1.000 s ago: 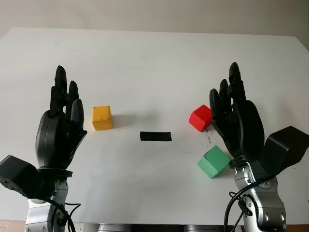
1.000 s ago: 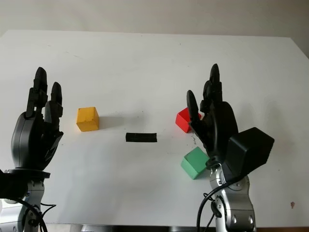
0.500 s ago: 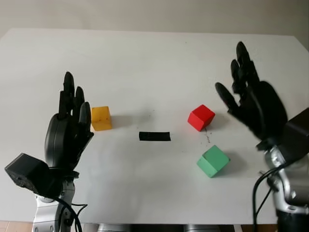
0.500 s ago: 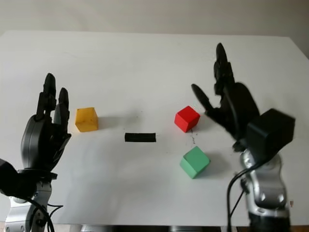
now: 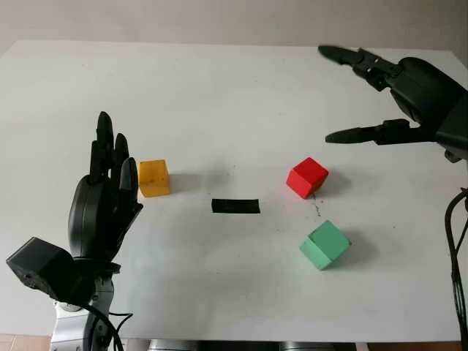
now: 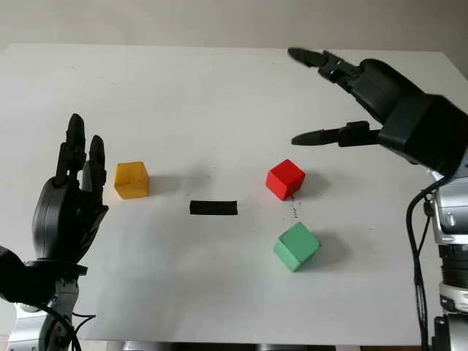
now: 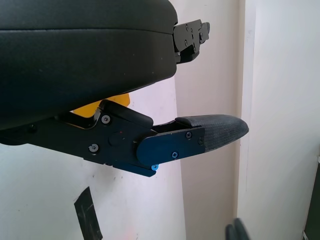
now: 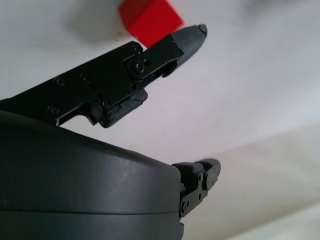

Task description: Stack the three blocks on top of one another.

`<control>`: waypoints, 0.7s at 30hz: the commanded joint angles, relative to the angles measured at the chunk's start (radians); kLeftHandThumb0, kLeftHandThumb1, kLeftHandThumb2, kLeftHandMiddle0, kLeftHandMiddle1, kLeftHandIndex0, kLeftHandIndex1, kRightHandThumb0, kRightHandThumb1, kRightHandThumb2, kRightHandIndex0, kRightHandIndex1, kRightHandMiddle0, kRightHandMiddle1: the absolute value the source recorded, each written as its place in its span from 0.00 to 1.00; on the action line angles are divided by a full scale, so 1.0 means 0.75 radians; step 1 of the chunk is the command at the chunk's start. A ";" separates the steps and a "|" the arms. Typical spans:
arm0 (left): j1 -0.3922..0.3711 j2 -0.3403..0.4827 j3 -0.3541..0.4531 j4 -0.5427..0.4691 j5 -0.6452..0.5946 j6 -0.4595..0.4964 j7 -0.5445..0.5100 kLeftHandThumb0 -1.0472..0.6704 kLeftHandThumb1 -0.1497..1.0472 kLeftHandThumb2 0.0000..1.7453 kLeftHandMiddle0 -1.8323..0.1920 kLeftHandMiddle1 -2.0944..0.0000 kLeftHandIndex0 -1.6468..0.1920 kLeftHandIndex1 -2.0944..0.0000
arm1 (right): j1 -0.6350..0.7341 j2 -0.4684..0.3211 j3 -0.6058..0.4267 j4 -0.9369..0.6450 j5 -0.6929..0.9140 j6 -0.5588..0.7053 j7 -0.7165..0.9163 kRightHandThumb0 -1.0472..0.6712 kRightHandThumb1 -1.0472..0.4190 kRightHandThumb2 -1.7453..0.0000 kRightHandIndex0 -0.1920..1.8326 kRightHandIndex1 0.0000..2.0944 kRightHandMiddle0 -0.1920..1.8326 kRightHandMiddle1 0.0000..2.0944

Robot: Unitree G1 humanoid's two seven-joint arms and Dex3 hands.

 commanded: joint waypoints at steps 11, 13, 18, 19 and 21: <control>0.017 0.014 0.003 -0.046 0.012 0.013 0.012 0.20 1.00 0.33 0.99 0.97 1.00 0.98 | -0.135 -0.058 0.215 0.134 -0.236 -0.311 0.048 0.27 0.19 0.96 0.13 0.03 0.31 0.06; 0.015 0.017 0.004 -0.039 0.003 0.008 0.001 0.20 1.00 0.34 0.99 0.98 1.00 0.98 | -0.136 -0.055 0.238 0.149 -0.273 -0.347 0.038 0.26 0.18 0.96 0.13 0.03 0.32 0.06; 0.020 0.015 0.008 -0.045 -0.007 0.012 -0.003 0.20 1.00 0.33 0.99 0.97 1.00 0.98 | -0.125 -0.045 0.261 0.179 -0.300 -0.404 0.014 0.29 0.18 0.97 0.13 0.03 0.32 0.05; 0.024 0.014 0.007 -0.049 -0.007 0.015 -0.001 0.20 1.00 0.33 0.99 0.97 0.99 0.98 | -0.123 -0.044 0.265 0.189 -0.306 -0.419 0.006 0.29 0.18 0.97 0.14 0.03 0.33 0.06; 0.028 0.017 0.008 -0.048 -0.010 0.012 -0.008 0.20 1.00 0.33 0.99 0.97 1.00 0.98 | -0.119 -0.042 0.271 0.213 -0.314 -0.451 -0.013 0.30 0.18 0.97 0.14 0.03 0.34 0.06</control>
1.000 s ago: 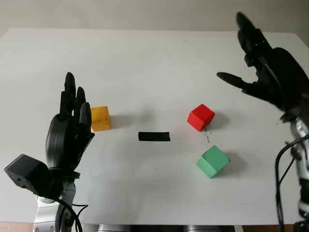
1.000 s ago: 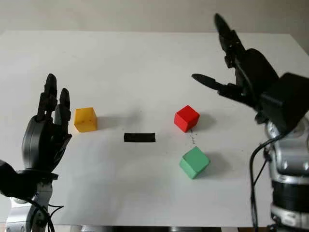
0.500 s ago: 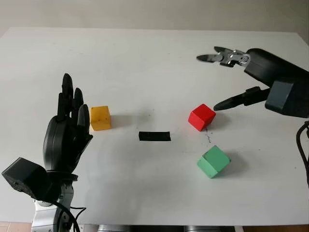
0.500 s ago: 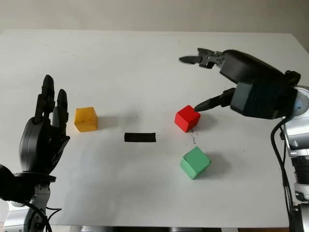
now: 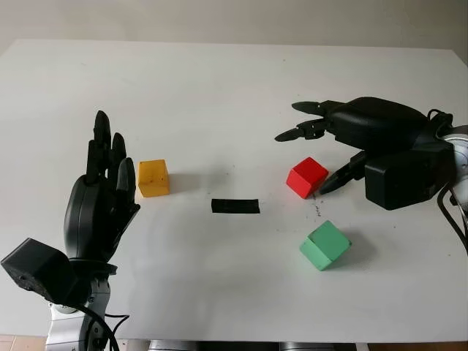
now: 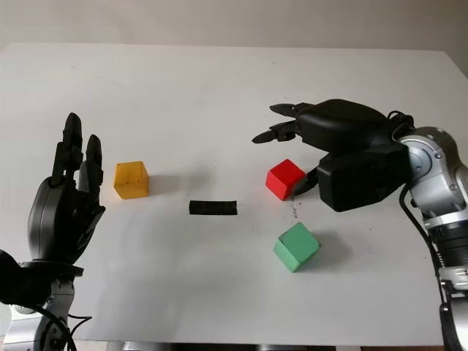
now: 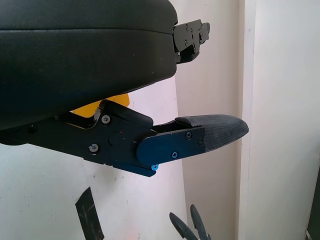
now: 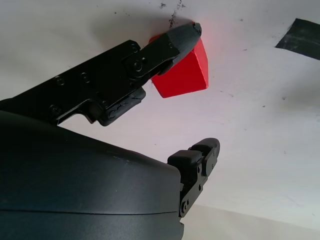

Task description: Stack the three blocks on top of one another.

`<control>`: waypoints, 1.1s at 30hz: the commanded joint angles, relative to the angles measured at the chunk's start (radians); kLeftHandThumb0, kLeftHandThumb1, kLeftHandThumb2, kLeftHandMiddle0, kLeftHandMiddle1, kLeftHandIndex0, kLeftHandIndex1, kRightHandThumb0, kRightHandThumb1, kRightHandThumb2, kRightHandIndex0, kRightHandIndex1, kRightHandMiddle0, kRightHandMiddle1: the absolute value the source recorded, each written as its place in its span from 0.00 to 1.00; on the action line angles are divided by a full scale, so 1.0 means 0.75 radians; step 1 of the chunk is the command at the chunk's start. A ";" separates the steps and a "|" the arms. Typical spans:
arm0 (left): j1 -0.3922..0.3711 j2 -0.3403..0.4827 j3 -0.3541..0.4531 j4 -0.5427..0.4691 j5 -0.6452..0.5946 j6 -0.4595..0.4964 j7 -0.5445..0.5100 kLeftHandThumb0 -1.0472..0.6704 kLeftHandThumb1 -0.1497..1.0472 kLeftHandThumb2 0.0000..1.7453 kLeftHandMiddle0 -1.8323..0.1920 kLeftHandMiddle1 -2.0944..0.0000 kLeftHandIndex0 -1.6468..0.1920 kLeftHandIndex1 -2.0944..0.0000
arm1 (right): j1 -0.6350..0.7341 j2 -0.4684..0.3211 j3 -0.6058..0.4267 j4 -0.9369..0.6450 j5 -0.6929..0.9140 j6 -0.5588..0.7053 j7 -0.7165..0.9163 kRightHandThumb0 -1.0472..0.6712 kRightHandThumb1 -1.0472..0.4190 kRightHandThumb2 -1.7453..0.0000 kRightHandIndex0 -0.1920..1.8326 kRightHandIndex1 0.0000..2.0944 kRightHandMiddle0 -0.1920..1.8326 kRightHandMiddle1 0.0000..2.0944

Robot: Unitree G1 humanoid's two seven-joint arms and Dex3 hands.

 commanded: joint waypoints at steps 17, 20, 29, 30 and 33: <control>0.024 0.009 0.005 -0.029 0.007 -0.003 -0.007 0.20 1.00 0.33 1.00 0.98 1.00 0.98 | -0.057 -0.008 0.100 0.269 -0.222 -0.267 -0.243 0.33 0.14 0.97 0.12 0.02 0.33 0.04; 0.022 0.008 0.006 -0.028 -0.004 0.002 -0.012 0.20 1.00 0.33 1.00 0.98 1.00 0.99 | -0.078 -0.004 0.116 0.322 -0.242 -0.299 -0.279 0.33 0.13 0.97 0.12 0.02 0.33 0.04; 0.018 0.000 0.000 -0.036 0.000 0.013 0.001 0.20 1.00 0.32 1.00 0.98 1.00 0.99 | -0.117 -0.008 0.155 0.400 -0.317 -0.349 -0.381 0.35 0.11 0.97 0.12 0.03 0.36 0.05; 0.019 -0.002 0.000 -0.038 0.001 0.012 0.005 0.20 1.00 0.32 0.99 0.97 1.00 0.98 | -0.120 -0.008 0.156 0.406 -0.323 -0.355 -0.396 0.35 0.12 0.97 0.13 0.03 0.37 0.06; 0.022 0.004 -0.002 -0.036 0.003 0.006 0.000 0.20 1.00 0.32 0.99 0.97 1.00 0.98 | -0.128 -0.002 0.157 0.428 -0.325 -0.360 -0.418 0.35 0.12 0.97 0.14 0.03 0.39 0.07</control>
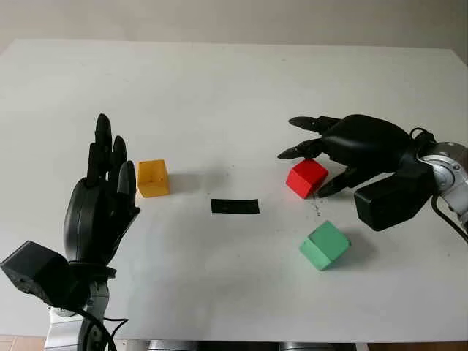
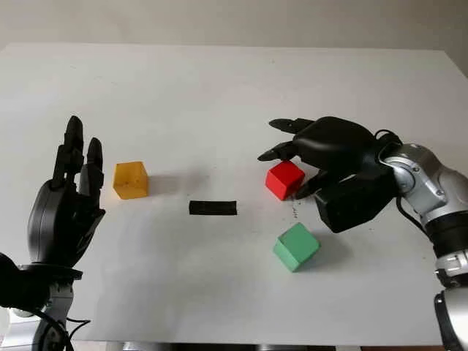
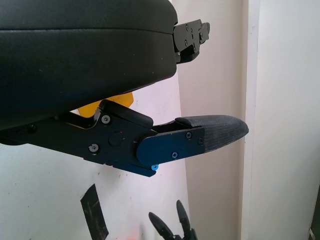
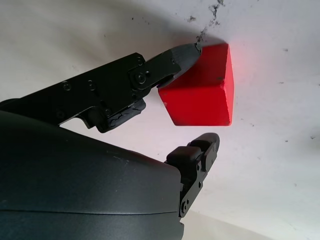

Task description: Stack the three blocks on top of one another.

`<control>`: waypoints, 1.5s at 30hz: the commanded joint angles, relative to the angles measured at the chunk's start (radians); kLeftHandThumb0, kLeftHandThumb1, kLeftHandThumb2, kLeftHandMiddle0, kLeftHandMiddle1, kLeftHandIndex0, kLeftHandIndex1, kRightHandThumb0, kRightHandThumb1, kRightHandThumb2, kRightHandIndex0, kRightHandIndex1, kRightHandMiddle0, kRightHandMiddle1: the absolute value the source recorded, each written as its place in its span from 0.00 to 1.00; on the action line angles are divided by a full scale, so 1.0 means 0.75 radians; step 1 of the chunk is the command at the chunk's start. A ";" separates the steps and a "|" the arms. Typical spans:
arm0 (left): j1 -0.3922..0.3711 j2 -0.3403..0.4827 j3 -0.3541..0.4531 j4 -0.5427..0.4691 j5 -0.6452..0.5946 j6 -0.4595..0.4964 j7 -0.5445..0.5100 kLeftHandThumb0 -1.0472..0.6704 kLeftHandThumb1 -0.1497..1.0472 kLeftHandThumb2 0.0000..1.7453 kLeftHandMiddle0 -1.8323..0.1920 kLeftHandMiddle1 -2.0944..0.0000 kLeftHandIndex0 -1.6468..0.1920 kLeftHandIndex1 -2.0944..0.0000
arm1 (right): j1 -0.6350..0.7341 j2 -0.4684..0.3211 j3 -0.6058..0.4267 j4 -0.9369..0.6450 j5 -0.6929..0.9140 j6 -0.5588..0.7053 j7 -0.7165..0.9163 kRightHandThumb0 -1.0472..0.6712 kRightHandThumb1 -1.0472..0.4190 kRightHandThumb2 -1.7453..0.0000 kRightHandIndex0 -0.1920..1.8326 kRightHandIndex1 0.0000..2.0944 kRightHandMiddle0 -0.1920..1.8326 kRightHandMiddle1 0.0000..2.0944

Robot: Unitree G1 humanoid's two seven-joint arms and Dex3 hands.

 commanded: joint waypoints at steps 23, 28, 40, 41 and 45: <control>0.006 -0.020 -0.013 -0.018 0.028 -0.014 0.019 0.20 1.00 0.31 0.99 0.97 1.00 0.99 | -0.009 0.002 -0.010 0.002 0.131 -0.039 0.019 0.39 0.08 0.97 0.21 0.03 0.31 0.61; 0.014 -0.034 -0.020 -0.053 0.030 0.033 0.049 0.19 1.00 0.30 0.99 0.97 0.99 0.98 | -0.027 0.017 -0.036 -0.057 0.191 -0.008 0.066 0.39 0.07 0.97 0.21 0.03 0.31 0.61; 0.035 -0.037 -0.036 -0.074 0.046 0.029 0.047 0.19 1.00 0.32 0.99 0.97 1.00 0.99 | -0.142 0.099 -0.030 -0.219 0.348 0.065 0.279 0.39 0.09 0.97 0.22 0.03 0.34 0.57; 0.038 -0.039 -0.041 -0.078 0.051 0.029 0.051 0.20 1.00 0.32 0.99 0.97 1.00 0.99 | -0.148 0.110 -0.026 -0.234 0.359 0.079 0.307 0.39 0.09 0.97 0.22 0.03 0.34 0.57; 0.054 -0.067 -0.055 -0.098 0.030 0.044 0.063 0.20 1.00 0.31 0.99 0.97 1.00 0.99 | -0.144 0.157 -0.009 -0.317 0.396 0.174 0.424 0.38 0.09 0.97 0.22 0.03 0.35 0.58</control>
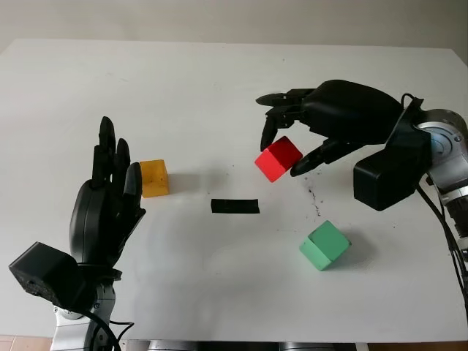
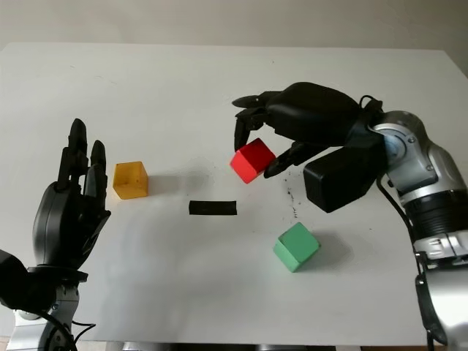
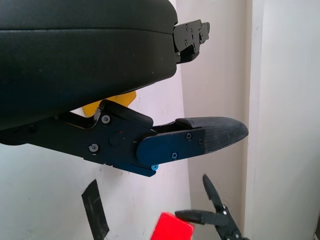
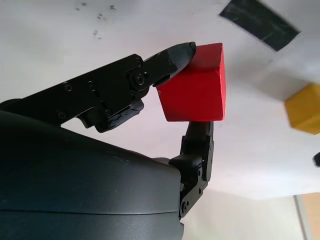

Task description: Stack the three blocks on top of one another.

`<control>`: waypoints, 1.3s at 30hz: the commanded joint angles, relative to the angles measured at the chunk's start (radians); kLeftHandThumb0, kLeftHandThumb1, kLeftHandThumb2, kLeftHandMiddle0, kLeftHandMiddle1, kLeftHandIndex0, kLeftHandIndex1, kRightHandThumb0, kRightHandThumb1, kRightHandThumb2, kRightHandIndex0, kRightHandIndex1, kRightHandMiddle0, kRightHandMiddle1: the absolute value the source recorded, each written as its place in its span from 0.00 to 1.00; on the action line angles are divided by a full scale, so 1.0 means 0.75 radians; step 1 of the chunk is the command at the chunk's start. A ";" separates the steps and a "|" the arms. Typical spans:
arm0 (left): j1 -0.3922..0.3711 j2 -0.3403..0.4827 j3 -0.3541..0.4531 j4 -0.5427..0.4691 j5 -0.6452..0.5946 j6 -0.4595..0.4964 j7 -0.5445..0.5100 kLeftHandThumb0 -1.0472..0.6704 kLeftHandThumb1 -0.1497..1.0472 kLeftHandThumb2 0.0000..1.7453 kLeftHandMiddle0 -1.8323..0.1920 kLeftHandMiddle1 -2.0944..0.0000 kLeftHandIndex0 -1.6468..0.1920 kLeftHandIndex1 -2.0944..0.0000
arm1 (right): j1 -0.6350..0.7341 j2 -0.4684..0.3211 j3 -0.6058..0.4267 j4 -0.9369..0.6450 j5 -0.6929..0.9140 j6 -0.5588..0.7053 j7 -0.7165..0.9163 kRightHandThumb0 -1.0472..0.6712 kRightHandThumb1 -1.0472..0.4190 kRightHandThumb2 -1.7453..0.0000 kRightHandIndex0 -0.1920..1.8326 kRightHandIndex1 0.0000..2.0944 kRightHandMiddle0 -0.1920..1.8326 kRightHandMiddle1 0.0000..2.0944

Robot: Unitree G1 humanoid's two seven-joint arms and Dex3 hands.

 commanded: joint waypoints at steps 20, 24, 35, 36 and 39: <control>0.046 -0.077 -0.059 -0.048 0.055 -0.008 0.073 0.20 1.00 0.32 0.98 0.97 0.99 0.97 | -0.159 0.191 0.155 0.135 -0.009 -0.089 0.238 0.36 0.09 0.97 0.20 0.02 0.32 0.63; 0.050 -0.085 -0.060 -0.061 0.057 0.007 0.090 0.19 1.00 0.31 0.98 0.97 0.99 0.97 | -0.198 0.233 0.183 0.229 -0.040 -0.142 0.213 0.37 0.08 0.97 0.20 0.03 0.31 0.66; 0.057 -0.086 -0.060 -0.061 0.074 -0.002 0.101 0.20 1.00 0.31 0.97 0.97 0.99 0.97 | -0.259 0.311 0.231 0.384 -0.126 -0.229 0.117 0.37 0.07 0.97 0.19 0.02 0.28 0.70; 0.058 -0.086 -0.059 -0.061 0.071 -0.002 0.099 0.20 1.00 0.31 0.97 0.97 0.99 0.97 | -0.261 0.313 0.232 0.389 -0.130 -0.233 0.113 0.37 0.07 0.97 0.19 0.02 0.28 0.71; 0.059 -0.088 -0.058 -0.061 0.071 -0.001 0.101 0.20 1.00 0.31 0.97 0.97 0.99 0.97 | -0.268 0.319 0.238 0.401 -0.149 -0.242 0.097 0.37 0.07 0.97 0.18 0.02 0.27 0.72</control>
